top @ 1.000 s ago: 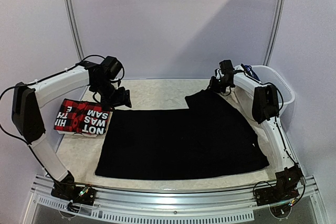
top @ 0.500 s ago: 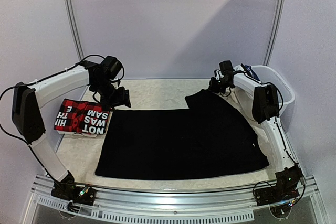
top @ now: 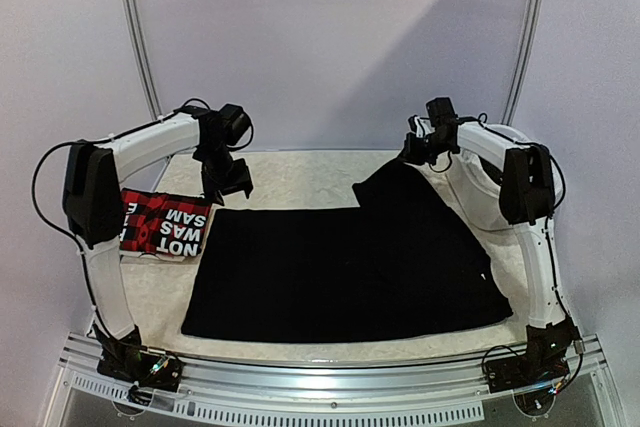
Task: Fold and stack the mixed laundry pile
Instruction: Pick up the 1/3-folded T-shirt from the center of the board, then fold the 1/3-folded T-shirt at the corner of the board.
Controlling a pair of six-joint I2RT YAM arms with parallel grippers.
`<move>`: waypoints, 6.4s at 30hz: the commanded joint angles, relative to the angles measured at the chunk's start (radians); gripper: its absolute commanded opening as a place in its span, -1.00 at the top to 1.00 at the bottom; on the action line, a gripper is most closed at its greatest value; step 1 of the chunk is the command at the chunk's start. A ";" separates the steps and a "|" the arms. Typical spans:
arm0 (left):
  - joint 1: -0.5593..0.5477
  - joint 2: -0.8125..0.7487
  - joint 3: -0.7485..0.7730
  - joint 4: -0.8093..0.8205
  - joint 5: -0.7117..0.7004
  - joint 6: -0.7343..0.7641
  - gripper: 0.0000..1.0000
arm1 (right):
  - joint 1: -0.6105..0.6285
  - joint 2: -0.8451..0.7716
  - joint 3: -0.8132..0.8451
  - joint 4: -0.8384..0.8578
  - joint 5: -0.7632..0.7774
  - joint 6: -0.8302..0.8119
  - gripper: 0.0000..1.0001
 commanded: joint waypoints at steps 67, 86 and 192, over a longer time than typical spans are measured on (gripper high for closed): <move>0.173 0.554 0.411 -0.106 -0.015 -0.727 0.57 | 0.067 -0.646 -0.675 -0.043 0.123 -0.191 1.00; 0.156 0.378 0.215 0.018 0.010 -0.664 1.00 | 0.067 -0.753 -0.611 -0.124 0.173 -0.266 1.00; -0.066 -0.154 -0.480 0.001 -0.091 -0.449 1.00 | 0.067 -1.189 -1.275 -0.604 0.174 0.050 1.00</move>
